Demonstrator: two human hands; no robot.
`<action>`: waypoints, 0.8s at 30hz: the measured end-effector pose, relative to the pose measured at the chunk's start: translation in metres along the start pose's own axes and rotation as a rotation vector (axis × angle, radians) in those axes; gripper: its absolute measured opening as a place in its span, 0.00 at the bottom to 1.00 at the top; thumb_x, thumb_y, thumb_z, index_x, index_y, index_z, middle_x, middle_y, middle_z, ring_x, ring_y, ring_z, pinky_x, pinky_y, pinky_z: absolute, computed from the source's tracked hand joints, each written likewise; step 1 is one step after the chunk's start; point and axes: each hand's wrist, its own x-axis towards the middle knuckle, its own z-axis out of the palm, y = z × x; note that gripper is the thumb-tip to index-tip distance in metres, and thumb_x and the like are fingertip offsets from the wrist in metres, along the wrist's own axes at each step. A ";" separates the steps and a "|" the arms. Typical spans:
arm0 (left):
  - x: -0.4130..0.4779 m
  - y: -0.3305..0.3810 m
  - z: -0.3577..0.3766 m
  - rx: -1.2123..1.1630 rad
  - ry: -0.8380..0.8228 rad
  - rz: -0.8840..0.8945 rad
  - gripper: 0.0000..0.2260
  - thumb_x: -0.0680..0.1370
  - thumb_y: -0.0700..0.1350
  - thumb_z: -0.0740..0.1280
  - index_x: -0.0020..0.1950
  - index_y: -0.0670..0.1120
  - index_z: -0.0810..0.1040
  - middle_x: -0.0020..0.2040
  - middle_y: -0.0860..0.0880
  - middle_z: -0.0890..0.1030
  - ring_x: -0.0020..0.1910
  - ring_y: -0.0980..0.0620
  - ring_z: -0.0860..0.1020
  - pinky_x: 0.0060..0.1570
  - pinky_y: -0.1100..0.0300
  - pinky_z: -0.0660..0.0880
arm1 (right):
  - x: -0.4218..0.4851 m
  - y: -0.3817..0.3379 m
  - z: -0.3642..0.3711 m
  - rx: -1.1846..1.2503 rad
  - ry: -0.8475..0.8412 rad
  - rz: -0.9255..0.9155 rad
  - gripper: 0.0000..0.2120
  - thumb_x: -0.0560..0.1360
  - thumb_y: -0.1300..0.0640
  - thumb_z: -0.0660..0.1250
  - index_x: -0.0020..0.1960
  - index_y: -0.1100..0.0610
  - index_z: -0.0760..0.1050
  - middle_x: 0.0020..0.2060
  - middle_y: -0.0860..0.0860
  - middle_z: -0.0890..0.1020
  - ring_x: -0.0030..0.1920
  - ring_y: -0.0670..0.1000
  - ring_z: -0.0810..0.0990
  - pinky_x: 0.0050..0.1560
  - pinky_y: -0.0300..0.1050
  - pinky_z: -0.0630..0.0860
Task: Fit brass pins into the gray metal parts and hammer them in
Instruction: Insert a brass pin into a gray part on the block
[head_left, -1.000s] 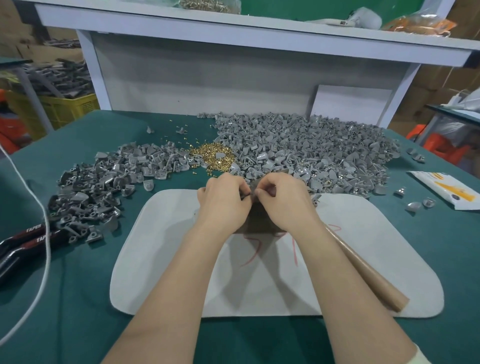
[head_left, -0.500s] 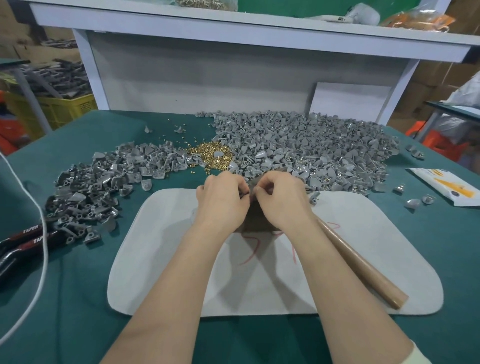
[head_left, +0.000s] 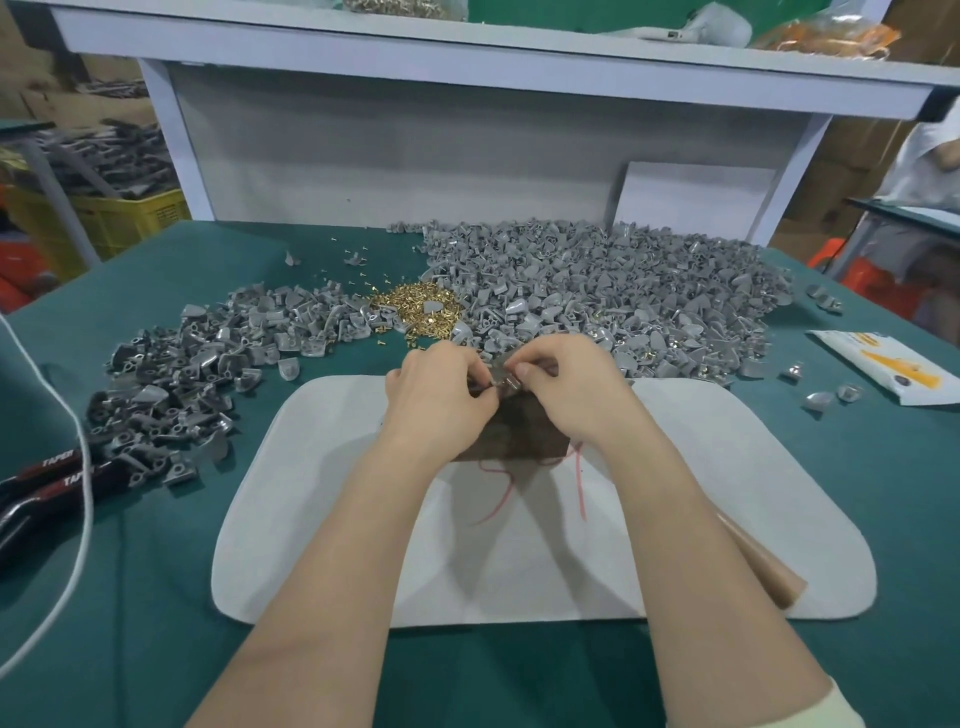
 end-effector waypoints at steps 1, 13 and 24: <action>0.000 0.000 0.000 0.001 -0.001 -0.001 0.05 0.75 0.47 0.68 0.39 0.54 0.75 0.48 0.53 0.79 0.57 0.45 0.74 0.57 0.51 0.69 | 0.000 0.000 0.000 0.007 -0.002 -0.010 0.08 0.77 0.61 0.64 0.50 0.53 0.81 0.46 0.50 0.83 0.50 0.50 0.80 0.57 0.47 0.75; 0.001 -0.001 0.000 -0.007 0.003 0.004 0.03 0.75 0.46 0.68 0.47 0.50 0.81 0.52 0.50 0.80 0.57 0.44 0.74 0.59 0.48 0.71 | -0.005 -0.004 0.002 -0.148 0.004 -0.117 0.05 0.76 0.59 0.65 0.50 0.54 0.79 0.44 0.48 0.82 0.48 0.50 0.79 0.53 0.47 0.75; 0.000 -0.001 -0.001 -0.035 0.009 0.022 0.02 0.74 0.46 0.69 0.46 0.49 0.81 0.51 0.48 0.80 0.57 0.43 0.73 0.58 0.48 0.71 | -0.005 -0.007 0.003 -0.240 -0.004 -0.131 0.06 0.76 0.59 0.64 0.51 0.55 0.78 0.47 0.52 0.80 0.50 0.53 0.76 0.52 0.47 0.72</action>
